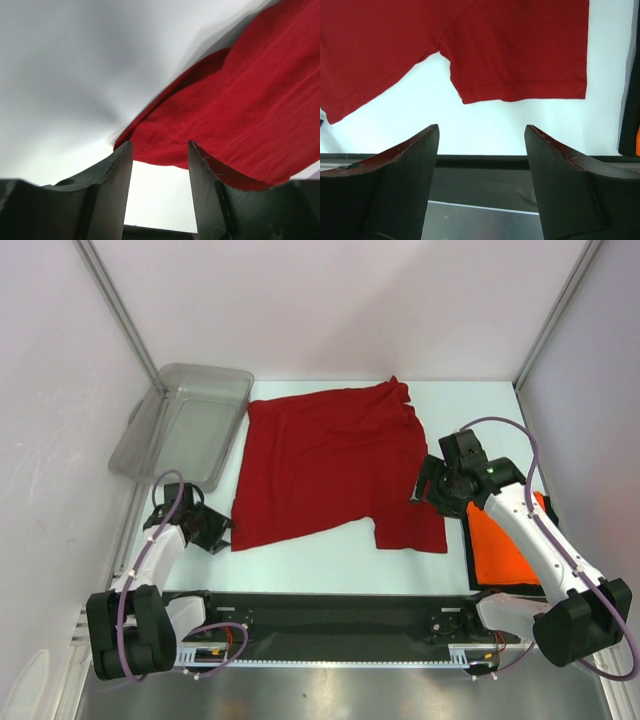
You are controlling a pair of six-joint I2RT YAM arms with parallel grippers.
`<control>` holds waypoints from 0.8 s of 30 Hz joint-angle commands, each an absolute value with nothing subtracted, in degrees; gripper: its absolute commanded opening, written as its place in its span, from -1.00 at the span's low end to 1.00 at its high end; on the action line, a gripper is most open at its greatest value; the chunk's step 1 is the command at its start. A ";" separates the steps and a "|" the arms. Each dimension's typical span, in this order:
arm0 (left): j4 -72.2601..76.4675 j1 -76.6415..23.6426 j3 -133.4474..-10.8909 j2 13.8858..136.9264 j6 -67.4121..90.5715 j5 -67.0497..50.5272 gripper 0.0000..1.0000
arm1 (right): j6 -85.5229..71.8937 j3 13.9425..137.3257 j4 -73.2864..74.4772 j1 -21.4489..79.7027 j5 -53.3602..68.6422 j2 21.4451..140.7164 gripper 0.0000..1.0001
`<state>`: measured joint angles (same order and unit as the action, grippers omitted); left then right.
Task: Fold and stack the t-shirts
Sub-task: Flatten the tshirt out
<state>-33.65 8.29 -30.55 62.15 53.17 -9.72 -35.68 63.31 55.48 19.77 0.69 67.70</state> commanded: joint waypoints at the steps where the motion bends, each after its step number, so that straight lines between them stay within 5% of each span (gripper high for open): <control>1: -31.38 8.53 -27.69 62.49 58.79 -13.09 0.04 | -37.27 63.10 56.43 19.78 0.00 67.41 0.49; 24: -32.70 10.37 -28.74 70.75 59.68 -6.51 0.15 | -35.95 62.40 54.32 19.34 -1.05 70.75 0.49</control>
